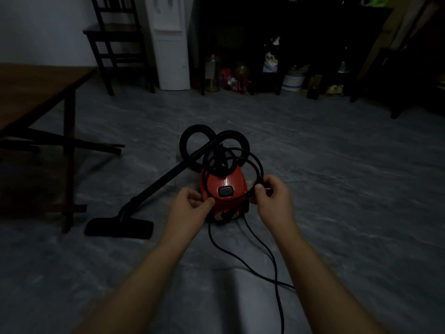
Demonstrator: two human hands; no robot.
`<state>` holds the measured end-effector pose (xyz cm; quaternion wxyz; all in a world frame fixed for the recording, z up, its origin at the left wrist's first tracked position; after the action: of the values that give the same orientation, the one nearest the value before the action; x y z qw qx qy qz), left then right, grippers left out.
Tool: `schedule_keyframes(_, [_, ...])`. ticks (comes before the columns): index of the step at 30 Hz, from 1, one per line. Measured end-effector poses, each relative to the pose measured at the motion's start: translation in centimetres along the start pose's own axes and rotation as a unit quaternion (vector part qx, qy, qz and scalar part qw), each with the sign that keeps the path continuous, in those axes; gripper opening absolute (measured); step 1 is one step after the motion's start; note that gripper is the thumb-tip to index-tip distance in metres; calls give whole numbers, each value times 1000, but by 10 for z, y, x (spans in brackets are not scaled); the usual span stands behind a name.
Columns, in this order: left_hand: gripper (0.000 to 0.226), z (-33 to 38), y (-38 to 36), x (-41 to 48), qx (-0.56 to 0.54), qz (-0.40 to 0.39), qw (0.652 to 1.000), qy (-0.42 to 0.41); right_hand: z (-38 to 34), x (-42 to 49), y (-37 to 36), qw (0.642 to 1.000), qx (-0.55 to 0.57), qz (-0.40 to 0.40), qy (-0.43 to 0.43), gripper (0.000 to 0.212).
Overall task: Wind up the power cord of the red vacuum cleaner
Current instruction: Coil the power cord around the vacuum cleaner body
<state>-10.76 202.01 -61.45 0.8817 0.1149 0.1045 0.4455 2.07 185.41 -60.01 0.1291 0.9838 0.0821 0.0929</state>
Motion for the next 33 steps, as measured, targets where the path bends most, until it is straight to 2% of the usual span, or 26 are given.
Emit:
schedule_keyframes(3, [24, 1, -15, -12, 12, -42, 999, 9, -5, -2, 1, 999, 14, 29, -6, 15])
schedule_keyframes(6, [28, -2, -33, -29, -36, -125, 985, 112, -4, -6, -4, 998, 45, 39, -37, 13])
schedule_keyframes(9, [22, -5, -43, -38, -157, -164, 948, 223, 1, -12, -10, 992, 90, 29, -81, 10])
schedule_keyframes(11, [17, -6, -43, -34, -244, -153, 924, 251, 2, -16, -13, 985, 131, 16, -107, 12])
schedule_keyframes(15, [16, 0, -38, -24, -347, -118, 903, 223, -1, -22, -21, 971, 190, -25, -141, 13])
schedule_keyframes(19, [16, 5, -30, -17, -378, -75, 901, 200, 0, -29, -32, 961, 207, -81, -165, 14])
schedule_keyframes(24, [17, 9, -22, -9, -404, -63, 895, 180, 4, -34, -39, 955, 188, -119, -196, 12])
schedule_keyframes(33, [19, 18, -12, -1, -309, -68, 942, 110, 7, -29, -35, 955, 156, -128, -219, 16])
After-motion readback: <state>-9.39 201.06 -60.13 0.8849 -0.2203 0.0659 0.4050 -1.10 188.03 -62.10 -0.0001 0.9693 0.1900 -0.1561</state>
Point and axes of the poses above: each hand's wrist, its own x-axis towards the middle knuckle, its own y-axis out of the back of the hand, z = x × y, the point moved 4 cm from there along x, towards the middle knuckle, and after that the axes turned 7 degrees about z, right-handed, at the moved point
